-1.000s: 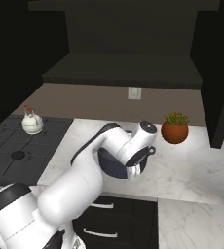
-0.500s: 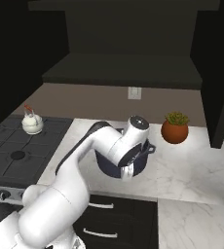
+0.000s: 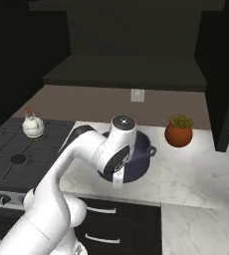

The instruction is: Pick the kettle from the cabinet and place it on a stove burner. Then pick the pot from the counter and place it on another stove burner. Finally, turn both burners on.

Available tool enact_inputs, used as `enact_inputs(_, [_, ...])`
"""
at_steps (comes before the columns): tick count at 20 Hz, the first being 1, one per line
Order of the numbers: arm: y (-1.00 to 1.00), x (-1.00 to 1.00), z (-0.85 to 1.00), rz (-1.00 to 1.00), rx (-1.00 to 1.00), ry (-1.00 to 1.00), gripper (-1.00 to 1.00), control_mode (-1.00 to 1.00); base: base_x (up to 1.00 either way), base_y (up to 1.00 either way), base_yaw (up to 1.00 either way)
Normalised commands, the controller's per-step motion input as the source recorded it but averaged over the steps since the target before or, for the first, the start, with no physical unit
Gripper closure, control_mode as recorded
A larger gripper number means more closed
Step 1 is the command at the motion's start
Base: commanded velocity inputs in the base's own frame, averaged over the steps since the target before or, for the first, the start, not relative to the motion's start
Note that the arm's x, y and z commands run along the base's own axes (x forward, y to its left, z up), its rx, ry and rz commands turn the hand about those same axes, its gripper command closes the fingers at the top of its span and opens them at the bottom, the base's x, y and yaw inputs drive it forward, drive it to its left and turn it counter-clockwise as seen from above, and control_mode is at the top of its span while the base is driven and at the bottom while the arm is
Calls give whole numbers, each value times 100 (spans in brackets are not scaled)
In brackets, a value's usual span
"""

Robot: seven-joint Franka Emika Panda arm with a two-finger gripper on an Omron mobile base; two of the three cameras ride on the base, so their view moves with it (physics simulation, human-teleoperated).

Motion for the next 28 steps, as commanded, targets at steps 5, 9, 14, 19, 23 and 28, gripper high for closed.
enact_inputs(5, [14, -40, 35, -7, -7, -3, 100, -100, 0, 0, 0])
enact_inputs(9, [11, -37, 37, -6, -8, -3, 100, -100, 0, 0, 0])
enact_inputs(14, [8, -35, 40, -5, -7, -3, 100, -100, 0, 0, 0])
enact_inputs(19, [3, -34, 38, -4, -6, -1, 100, -100, 0, 0, 0])
enact_inputs(23, [0, -35, 29, -2, -2, 0, 100, -100, 0, 0, 0])
enact_inputs(28, [0, -29, 26, 0, 2, 1, 100, -100, 0, 0, 0])
